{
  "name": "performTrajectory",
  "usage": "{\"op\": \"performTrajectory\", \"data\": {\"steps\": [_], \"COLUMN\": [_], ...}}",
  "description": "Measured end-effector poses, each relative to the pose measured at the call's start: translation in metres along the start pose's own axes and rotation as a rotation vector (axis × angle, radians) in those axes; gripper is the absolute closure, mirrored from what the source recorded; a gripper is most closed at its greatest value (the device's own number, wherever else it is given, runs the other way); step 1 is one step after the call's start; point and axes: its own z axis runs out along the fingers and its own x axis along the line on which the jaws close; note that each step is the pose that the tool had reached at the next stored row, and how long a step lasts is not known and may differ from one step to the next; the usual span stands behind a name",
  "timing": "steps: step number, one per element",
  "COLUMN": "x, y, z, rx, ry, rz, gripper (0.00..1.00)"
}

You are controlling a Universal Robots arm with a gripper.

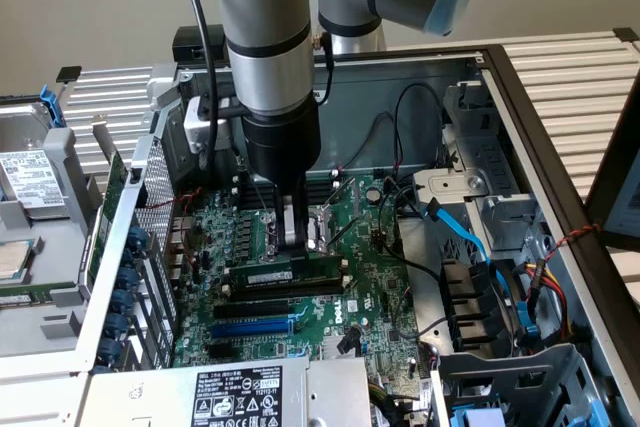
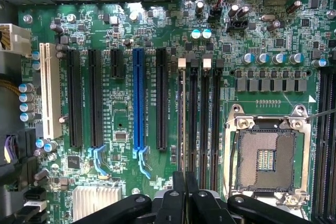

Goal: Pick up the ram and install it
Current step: 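Insert the ram into the slot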

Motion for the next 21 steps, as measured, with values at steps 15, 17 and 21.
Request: {"op": "performTrajectory", "data": {"steps": [15, 17, 21], "x": [0.0009, 0.0010, 0.0012], "y": [0.0013, 0.0014, 0.0015], "z": [0.0023, 0.0025, 0.0033], "rx": [0.0021, 0.0022, 0.0025], "ry": [-0.0029, -0.0032, -0.0040], "rz": [0.010, 0.011, 0.014], "gripper": [0.88, 0.88, 0.88]}}
